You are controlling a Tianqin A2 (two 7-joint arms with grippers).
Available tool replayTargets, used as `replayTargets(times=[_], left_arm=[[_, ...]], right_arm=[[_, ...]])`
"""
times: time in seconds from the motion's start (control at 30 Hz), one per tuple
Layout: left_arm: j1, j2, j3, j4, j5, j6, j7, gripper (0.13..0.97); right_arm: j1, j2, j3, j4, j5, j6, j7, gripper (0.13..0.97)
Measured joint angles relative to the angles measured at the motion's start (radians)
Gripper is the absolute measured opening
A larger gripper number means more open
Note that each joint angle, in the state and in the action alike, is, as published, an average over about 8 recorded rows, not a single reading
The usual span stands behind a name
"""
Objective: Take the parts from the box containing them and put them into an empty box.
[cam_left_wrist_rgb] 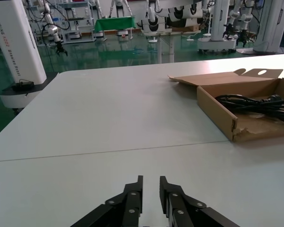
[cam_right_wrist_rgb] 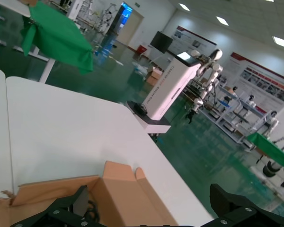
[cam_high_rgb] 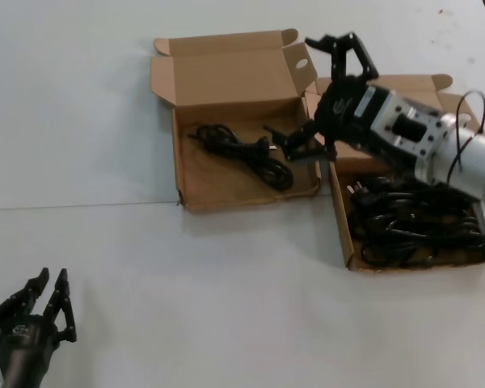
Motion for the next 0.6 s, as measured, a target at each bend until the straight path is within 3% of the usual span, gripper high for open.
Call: replayTargets(times=[0.13,0.43,0.6], left_arm=[[0.0,0.0,0.0,0.0,0.0,0.0,0.0,0.209],[0.0,0.0,0.0,0.0,0.0,0.0,0.0,0.325],[0.0,0.0,0.0,0.0,0.0,0.0,0.0,0.439]], right_arm=[[-0.043,-0.004,0.016,0.02,0.008,0.028,0.0,0.905],[-0.159,-0.015,0.06,0.074,0.03,0.102,0.0,0.943],[-0.224,-0.021,0.084,0.104,0.042,0.144,0.0,0.966]])
